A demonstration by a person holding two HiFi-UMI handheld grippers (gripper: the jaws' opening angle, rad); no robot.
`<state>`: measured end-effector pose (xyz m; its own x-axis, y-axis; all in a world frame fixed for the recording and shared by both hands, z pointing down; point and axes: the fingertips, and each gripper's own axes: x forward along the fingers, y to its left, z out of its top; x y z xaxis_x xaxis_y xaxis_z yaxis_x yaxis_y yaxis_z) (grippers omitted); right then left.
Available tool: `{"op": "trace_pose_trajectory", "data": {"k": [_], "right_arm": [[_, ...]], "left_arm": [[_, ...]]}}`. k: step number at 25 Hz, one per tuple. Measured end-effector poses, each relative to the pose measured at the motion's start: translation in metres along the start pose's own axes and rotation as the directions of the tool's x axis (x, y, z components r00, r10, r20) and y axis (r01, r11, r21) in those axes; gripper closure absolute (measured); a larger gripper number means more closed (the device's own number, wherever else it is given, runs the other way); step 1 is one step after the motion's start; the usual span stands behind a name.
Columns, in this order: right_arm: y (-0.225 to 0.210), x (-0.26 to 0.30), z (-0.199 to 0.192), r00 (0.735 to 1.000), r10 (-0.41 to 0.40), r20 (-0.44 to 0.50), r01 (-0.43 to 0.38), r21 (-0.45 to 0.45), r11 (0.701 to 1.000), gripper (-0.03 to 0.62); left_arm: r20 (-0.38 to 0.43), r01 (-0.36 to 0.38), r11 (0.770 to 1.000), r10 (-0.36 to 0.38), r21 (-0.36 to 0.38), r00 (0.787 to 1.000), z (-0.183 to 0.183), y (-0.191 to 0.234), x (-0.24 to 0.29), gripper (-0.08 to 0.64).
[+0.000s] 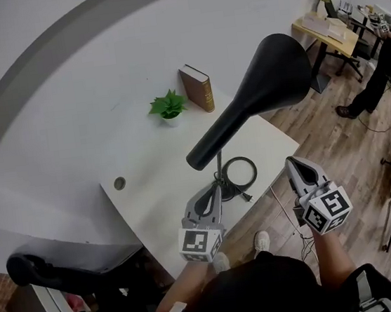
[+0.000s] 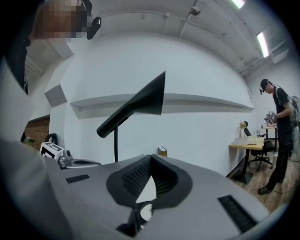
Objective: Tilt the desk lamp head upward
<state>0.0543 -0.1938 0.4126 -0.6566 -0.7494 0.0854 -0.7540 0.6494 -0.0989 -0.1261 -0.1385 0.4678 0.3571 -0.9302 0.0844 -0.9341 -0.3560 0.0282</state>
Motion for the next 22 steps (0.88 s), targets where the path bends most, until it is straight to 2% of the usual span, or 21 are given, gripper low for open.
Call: {"op": "trace_pose_trajectory", "data": {"k": [4, 8, 15, 22], "right_arm": [[0.015, 0.006, -0.014, 0.999, 0.021, -0.03, -0.022, -0.018, 1.0, 0.592], [0.019, 0.008, -0.011, 0.998, 0.06, 0.001, -0.06, 0.05, 0.997, 0.592], [0.021, 0.004, -0.003, 0.999, 0.042, 0.018, -0.041, -0.047, 0.998, 0.592], [0.017, 0.002, 0.002, 0.998, 0.044, 0.036, -0.042, -0.056, 0.998, 0.592]], "left_arm": [[0.013, 0.008, 1.0, -0.008, 0.006, 1.0, 0.005, 0.001, -0.003, 0.552], [0.016, 0.032, 0.999, -0.031, -0.006, 0.999, 0.004, 0.0, -0.003, 0.552], [-0.003, 0.084, 0.996, -0.084, -0.011, 0.996, 0.004, -0.012, 0.001, 0.552], [-0.025, 0.09, 0.996, -0.089, 0.006, 0.996, 0.005, -0.015, 0.005, 0.552]]}}
